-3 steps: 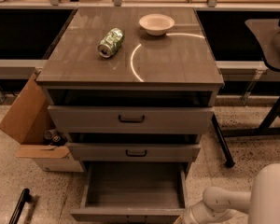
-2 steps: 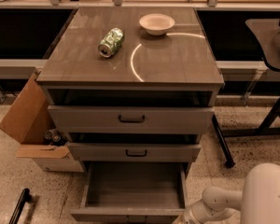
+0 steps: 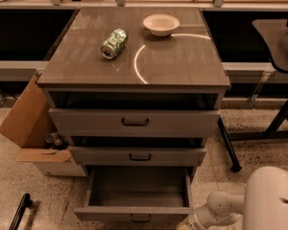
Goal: Close bottom drawer
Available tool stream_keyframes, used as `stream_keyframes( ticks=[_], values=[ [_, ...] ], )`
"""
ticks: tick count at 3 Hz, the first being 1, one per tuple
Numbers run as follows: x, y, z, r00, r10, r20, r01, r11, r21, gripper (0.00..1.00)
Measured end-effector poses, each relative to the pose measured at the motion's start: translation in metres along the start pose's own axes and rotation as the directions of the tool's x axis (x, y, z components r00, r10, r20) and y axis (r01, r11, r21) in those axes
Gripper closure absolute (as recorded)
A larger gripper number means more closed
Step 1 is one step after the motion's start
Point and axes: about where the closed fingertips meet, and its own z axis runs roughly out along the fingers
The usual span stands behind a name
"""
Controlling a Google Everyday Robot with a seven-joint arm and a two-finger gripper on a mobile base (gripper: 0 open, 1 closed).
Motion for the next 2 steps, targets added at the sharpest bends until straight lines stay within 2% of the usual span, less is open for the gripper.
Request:
stream_keyframes(
  ticks=[1,2],
  values=[
    [-0.0187,-0.0215,0.0021,0.998,-0.031,0.054,0.027,0.997,0.072,1.0],
    [-0.0259,-0.0266,0.0017,0.996,-0.055,0.07,0.048,0.9946,0.091,1.0]
  ],
)
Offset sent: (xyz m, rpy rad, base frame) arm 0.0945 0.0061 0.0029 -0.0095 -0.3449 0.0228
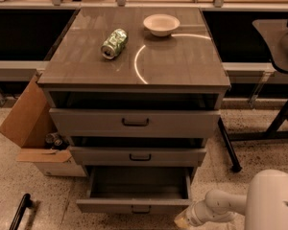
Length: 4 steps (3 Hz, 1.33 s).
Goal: Close bottom drawer
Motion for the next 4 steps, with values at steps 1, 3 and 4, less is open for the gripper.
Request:
stream_keyframes(
  ticks=[1,3,4],
  values=[
    [-0.027,-0.016,0.004,0.993,-0.116,0.029,0.115,0.9918,0.056,1.0],
    [-0.03,-0.019,0.007,0.988,-0.153,0.035,0.15,0.9862,0.069,1.0],
    [-0.044,-0.037,0.008,0.965,-0.258,0.054,0.251,0.9615,0.112,1.0]
  ],
)
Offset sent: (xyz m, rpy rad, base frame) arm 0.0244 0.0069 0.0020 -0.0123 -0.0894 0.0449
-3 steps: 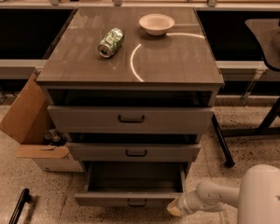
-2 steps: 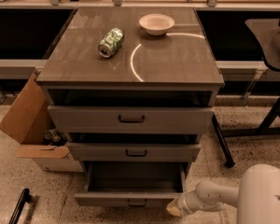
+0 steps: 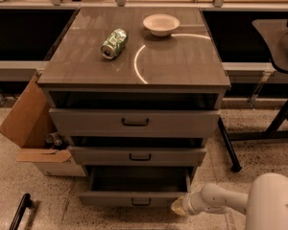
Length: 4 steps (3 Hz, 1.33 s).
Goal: Close bottom drawer
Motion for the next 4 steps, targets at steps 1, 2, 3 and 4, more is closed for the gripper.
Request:
stream_keyframes(
  ticks=[1,2,3,4],
  values=[
    [-0.009,-0.025,0.001,0.996,-0.087,0.028,0.086,0.9955,0.039,1.0],
    [-0.02,-0.049,-0.002,0.988,-0.14,0.059,0.133,0.9862,0.098,1.0],
    [-0.029,-0.067,-0.002,0.983,-0.165,0.08,0.153,0.9782,0.141,1.0],
    [-0.036,-0.084,0.004,0.983,-0.16,0.086,0.144,0.9751,0.169,1.0]
  ],
)
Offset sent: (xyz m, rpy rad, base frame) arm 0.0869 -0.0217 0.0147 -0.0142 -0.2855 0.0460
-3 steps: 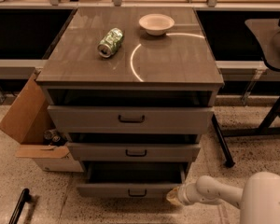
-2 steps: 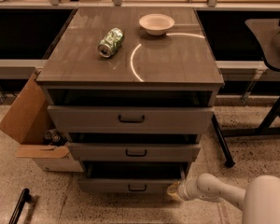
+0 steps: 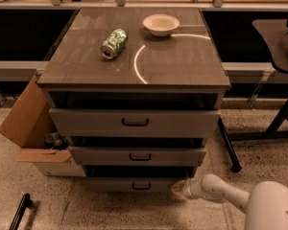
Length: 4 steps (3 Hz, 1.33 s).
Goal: Close bottom drawer
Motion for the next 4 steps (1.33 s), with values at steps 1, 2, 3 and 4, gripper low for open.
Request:
stream_keyframes(
  ticks=[1,2,3,4],
  values=[
    [-0.002,-0.014,0.007,1.0,0.018,0.004,-0.018,0.9996,0.022,1.0],
    [-0.006,-0.024,0.009,0.999,0.03,0.012,-0.031,0.9988,0.038,1.0],
    [-0.006,-0.023,0.002,0.999,0.026,0.023,-0.027,0.9986,0.047,1.0],
    [-0.002,-0.008,-0.017,0.999,-0.005,0.045,0.004,0.9999,0.014,1.0]
  ],
)
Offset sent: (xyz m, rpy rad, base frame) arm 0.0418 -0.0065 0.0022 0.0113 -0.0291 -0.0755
